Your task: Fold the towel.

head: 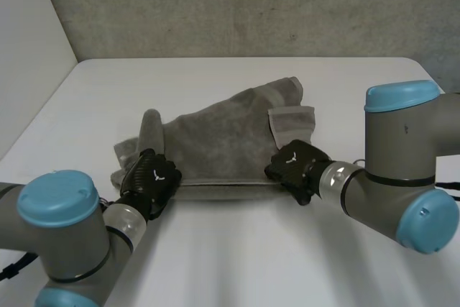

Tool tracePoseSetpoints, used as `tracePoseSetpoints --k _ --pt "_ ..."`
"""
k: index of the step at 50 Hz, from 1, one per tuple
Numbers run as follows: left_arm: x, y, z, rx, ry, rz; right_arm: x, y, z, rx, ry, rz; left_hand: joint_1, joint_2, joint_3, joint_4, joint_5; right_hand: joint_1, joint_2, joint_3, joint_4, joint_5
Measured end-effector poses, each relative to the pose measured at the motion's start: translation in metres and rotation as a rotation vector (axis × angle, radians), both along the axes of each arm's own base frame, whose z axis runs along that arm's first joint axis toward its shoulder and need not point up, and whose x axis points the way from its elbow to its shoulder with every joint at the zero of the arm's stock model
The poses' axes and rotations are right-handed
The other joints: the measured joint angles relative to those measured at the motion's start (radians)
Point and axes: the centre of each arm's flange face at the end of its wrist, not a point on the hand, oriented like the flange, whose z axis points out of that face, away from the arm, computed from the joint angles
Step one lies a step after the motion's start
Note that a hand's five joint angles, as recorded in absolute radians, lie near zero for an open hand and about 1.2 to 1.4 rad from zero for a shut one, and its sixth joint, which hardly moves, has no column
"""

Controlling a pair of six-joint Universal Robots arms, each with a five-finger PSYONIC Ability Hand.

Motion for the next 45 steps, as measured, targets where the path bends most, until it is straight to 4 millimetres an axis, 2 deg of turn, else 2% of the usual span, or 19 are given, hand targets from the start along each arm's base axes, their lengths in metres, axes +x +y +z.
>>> tracePoseSetpoints --k 6,8,9,10,11,12,14,19,23,28,31,34,38,45 --pt "0.001 0.01 0.016 0.002 0.068 0.003 -0.009 0.018 0.001 0.063 0.029 0.002 -0.229 -0.226 -0.226 -0.226 -0.228 -0.017 -0.028 -0.028 -0.024 -0.033" --pt "0.002 0.011 0.02 0.008 0.086 0.008 -0.011 0.022 0.002 0.074 0.031 0.001 -0.39 -0.383 -0.384 -0.386 -0.369 -0.152 -0.175 -0.169 -0.173 -0.192" --pt "0.002 0.011 0.022 0.015 0.096 0.012 -0.012 0.023 0.003 0.075 0.029 -0.001 -0.618 -0.602 -0.578 -0.584 -0.599 -0.415 -0.422 -0.409 -0.411 -0.441" --pt "0.003 0.011 0.023 0.021 0.102 0.015 -0.013 0.024 0.005 0.073 0.024 -0.004 -0.715 -0.707 -0.707 -0.698 -0.705 -0.614 -0.644 -0.604 -0.605 -0.647" --pt "0.003 0.011 0.024 0.025 0.104 0.017 -0.013 0.025 0.006 0.073 0.022 -0.005 -0.739 -0.734 -0.734 -0.732 -0.739 -0.692 -0.724 -0.7 -0.702 -0.751" --pt "0.003 0.011 0.025 0.033 0.107 0.02 -0.014 0.025 0.009 0.067 0.014 -0.009 -0.812 -0.811 -0.81 -0.812 -0.817 -0.888 -0.922 -0.898 -0.9 -0.941" --pt "0.004 0.01 0.026 0.044 0.108 0.024 -0.014 0.024 0.014 0.055 -0.001 -0.016 -0.907 -0.909 -0.904 -0.903 -0.91 -1.033 -1.062 -1.045 -1.047 -1.097" --pt "0.005 0.009 0.034 0.061 0.107 0.025 -0.013 0.02 0.034 0.007 -0.062 -0.027 -0.969 -0.973 -0.972 -0.972 -0.961 -1.09 -1.097 -1.098 -1.091 -1.12" --pt "0.004 0.009 0.051 0.053 0.128 -0.001 -0.009 0.014 0.059 -0.047 -0.129 -0.017 -0.971 -0.976 -0.974 -0.976 -0.963 -1.097 -1.097 -1.098 -1.091 -1.12" --pt "0.003 0.005 0.082 0.016 0.196 -0.038 -0.007 -0.004 0.087 -0.126 -0.189 -0.016 -0.976 -0.979 -0.979 -0.979 -0.965 -1.097 -1.097 -1.098 -1.091 -1.12" --pt "0.002 -0.001 0.098 -0.002 0.235 -0.05 -0.004 -0.018 0.095 -0.16 -0.203 -0.016 -0.976 -0.979 -0.979 -0.979 -0.966 -1.097 -1.097 -1.098 -1.091 -1.12" --pt "0.0 -0.009 0.113 -0.013 0.275 -0.062 0.003 -0.034 0.096 -0.179 -0.202 -0.011 -0.976 -0.979 -0.979 -0.979 -0.966 -1.097 -1.097 -1.099 -1.091 -1.12" --pt "-0.002 -0.022 0.125 -0.022 0.303 -0.067 0.013 -0.05 0.088 -0.189 -0.177 0.006 -0.976 -0.979 -0.979 -0.98 -0.966 -1.097 -1.097 -1.099 -1.091 -1.12" --pt "-0.011 -0.052 0.12 -0.006 0.308 -0.067 0.038 -0.076 0.053 -0.232 -0.085 0.066 -0.976 -0.979 -0.979 -0.98 -0.966 -1.085 -1.095 -1.097 -1.088 -1.117"
